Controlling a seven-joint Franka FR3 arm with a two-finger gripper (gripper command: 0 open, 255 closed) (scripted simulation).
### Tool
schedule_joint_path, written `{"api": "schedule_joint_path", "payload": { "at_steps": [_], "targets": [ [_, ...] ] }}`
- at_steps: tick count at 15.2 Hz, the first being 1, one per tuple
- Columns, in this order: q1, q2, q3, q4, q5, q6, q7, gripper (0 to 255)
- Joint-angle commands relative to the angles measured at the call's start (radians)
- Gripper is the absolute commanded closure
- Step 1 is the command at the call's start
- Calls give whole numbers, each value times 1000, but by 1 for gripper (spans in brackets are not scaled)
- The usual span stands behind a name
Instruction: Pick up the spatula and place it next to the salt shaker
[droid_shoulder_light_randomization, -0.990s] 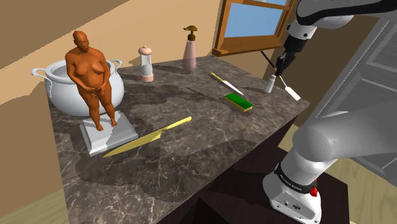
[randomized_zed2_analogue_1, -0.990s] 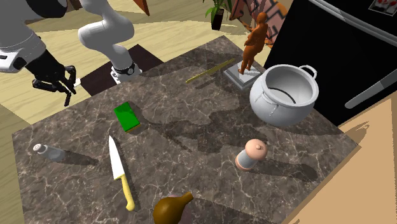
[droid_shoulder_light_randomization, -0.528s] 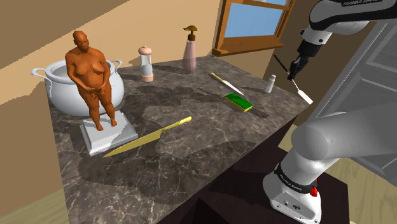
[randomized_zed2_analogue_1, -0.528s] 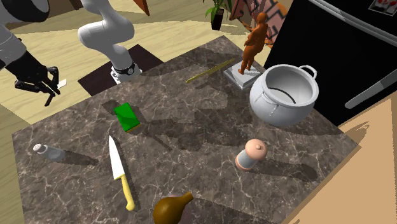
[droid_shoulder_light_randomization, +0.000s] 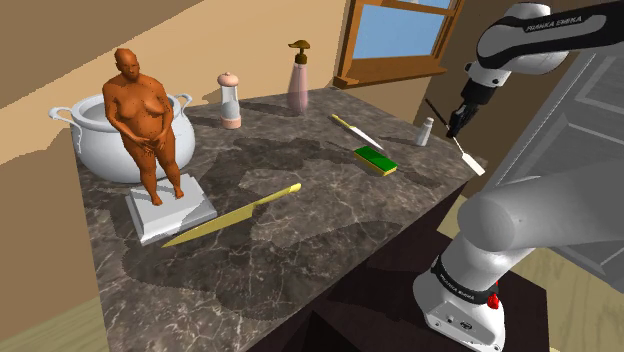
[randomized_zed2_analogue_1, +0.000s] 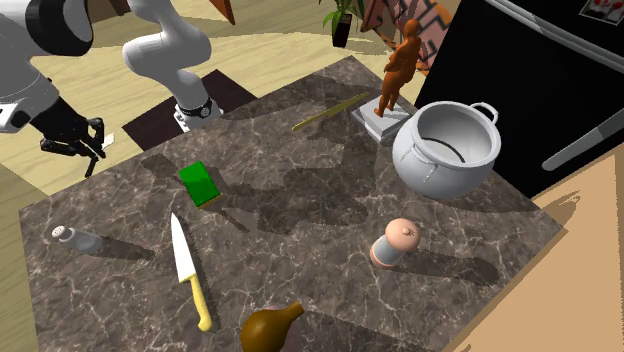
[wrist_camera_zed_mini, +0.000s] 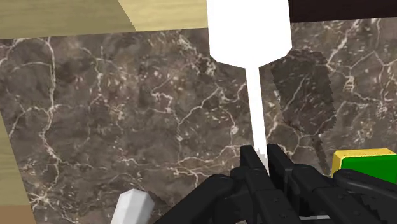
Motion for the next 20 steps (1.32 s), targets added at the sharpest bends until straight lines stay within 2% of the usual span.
{"api": "schedule_joint_path", "payload": {
  "at_steps": [1, 20],
  "targets": [
    [-1, 8, -9, -20, -5, 29, 0, 255],
    [11, 149, -117, -187, -47, 335, -14, 255]
  ]
}}
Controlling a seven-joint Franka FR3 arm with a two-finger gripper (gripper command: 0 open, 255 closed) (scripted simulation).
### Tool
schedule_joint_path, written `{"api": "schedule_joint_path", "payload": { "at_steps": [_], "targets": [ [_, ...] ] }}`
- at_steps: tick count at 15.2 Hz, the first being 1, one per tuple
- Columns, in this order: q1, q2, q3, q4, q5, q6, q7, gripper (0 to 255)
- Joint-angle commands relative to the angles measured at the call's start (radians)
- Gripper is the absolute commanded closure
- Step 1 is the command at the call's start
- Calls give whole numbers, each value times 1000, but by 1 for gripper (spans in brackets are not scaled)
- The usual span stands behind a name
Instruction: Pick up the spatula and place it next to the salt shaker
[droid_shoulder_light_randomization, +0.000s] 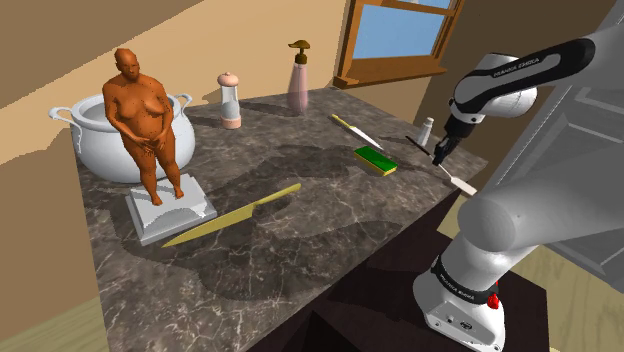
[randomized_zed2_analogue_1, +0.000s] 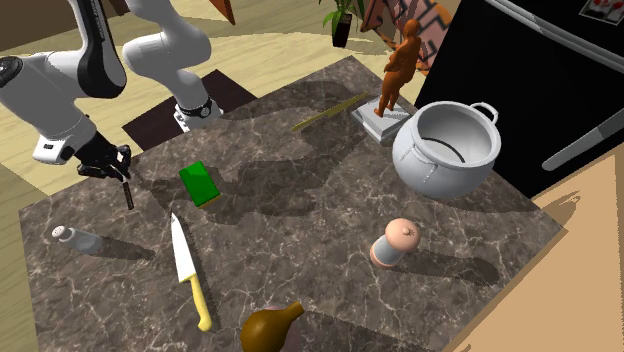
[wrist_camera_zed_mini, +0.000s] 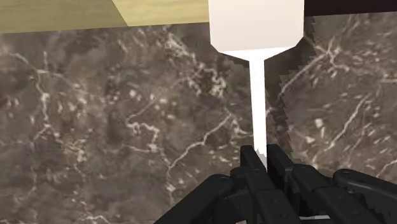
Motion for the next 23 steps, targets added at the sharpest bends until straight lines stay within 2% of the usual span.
{"api": "schedule_joint_path", "payload": {
  "at_steps": [1, 8, 9, 14, 18, 23],
  "targets": [
    [5, 22, -13, -10, -1, 33, -4, 255],
    [5, 22, -13, -10, 0, 32, -4, 255],
    [5, 22, -13, -10, 0, 32, -4, 0],
    [5, 22, -13, -10, 0, 32, -4, 0],
    [-15, -78, 46, 56, 9, -133, 5, 0],
    [-15, -78, 46, 56, 9, -133, 5, 0]
  ]
}}
